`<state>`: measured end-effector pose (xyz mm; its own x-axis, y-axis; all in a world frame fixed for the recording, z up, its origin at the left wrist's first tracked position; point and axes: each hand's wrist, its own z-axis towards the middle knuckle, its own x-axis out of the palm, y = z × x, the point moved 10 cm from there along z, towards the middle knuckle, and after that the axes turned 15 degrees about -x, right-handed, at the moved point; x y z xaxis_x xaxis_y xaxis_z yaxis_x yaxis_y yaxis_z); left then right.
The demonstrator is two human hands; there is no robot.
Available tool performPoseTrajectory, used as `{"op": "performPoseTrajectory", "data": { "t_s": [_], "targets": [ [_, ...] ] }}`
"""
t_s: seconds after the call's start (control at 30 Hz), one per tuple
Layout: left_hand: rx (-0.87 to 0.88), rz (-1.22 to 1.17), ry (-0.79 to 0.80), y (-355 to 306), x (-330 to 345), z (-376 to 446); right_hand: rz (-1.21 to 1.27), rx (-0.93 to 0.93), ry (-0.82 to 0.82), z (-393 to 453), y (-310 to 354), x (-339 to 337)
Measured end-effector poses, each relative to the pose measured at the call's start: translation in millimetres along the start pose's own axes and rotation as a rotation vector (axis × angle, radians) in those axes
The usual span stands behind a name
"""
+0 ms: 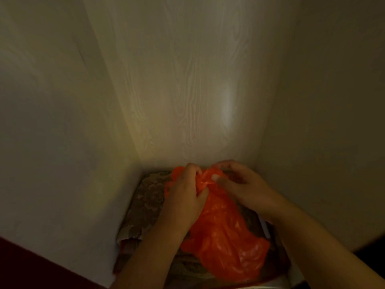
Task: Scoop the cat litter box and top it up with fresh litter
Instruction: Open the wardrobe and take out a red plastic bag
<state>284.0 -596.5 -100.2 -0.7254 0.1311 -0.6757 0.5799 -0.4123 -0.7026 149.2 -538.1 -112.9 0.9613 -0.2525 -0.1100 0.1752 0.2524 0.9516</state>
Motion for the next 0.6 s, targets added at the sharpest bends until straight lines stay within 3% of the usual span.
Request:
{"op": "performPoseTrajectory", "data": {
  "t_s": [0.1, 0.23, 0.4, 0.53, 0.6],
  "targets": [
    [0.049, 0.042, -0.092, -8, -4, -5, 0.121, 0.161, 0.131, -11, -14, 14],
    [0.057, 0.067, -0.008, -14, 11, -14, 0.181, 0.142, 0.067, -8, -18, 9],
    [0.051, -0.112, 0.322, -10, 41, -21, 0.075, 0.023, 0.076, 2, -11, 0],
    [0.0, -0.18, 0.254, 5, 39, -7, 0.06, 0.002, 0.09, 2, -4, 8],
    [0.015, -0.096, 0.224, 10, 38, -2, -0.018, -0.015, 0.072, 2, -3, 4]
  ]
}}
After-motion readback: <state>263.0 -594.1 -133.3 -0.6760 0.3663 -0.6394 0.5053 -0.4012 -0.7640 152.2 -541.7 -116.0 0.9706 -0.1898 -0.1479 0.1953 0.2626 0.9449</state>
